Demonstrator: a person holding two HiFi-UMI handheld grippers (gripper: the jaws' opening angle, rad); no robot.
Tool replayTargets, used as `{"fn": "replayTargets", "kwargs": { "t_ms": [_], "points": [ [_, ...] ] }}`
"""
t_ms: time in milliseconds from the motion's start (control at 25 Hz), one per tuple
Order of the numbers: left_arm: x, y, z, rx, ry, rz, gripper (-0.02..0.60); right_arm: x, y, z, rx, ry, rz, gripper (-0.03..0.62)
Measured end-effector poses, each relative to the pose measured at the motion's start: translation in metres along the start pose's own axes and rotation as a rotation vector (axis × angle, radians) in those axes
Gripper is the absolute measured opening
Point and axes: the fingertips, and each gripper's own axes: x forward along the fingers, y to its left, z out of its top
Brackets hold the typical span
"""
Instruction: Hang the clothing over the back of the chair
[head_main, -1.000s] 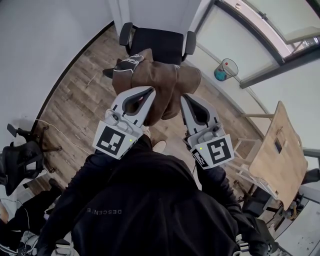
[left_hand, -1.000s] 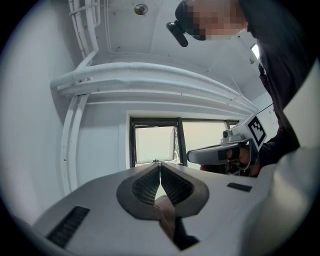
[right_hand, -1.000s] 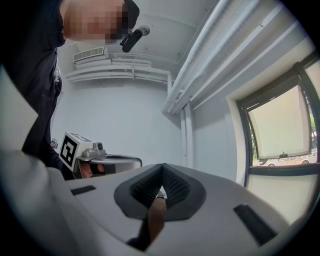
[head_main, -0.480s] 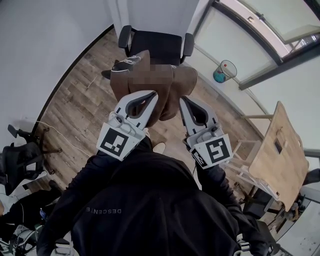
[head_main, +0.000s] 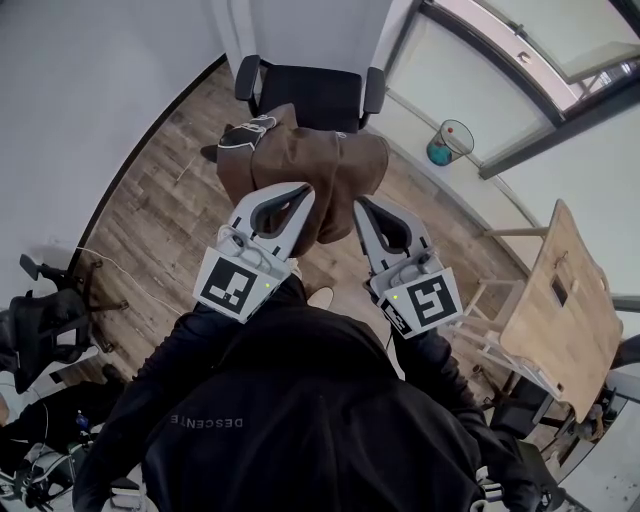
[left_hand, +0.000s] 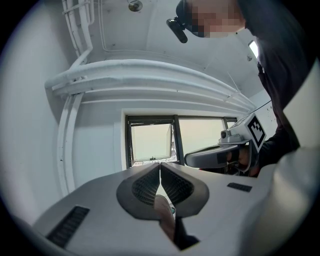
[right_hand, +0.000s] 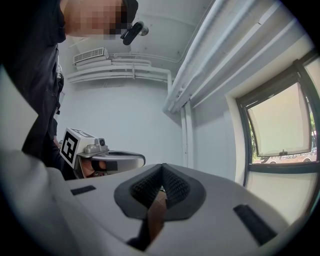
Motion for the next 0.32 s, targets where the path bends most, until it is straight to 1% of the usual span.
{"fn": "replayTargets", "kwargs": {
  "t_ms": [320],
  "points": [
    [0.0002, -0.0039, 0.0011, 0.002, 0.001, -0.001, 0.020, -0.0030, -0.0017, 0.0020, -0.004, -0.004, -0.004, 0.006]
  ]
}}
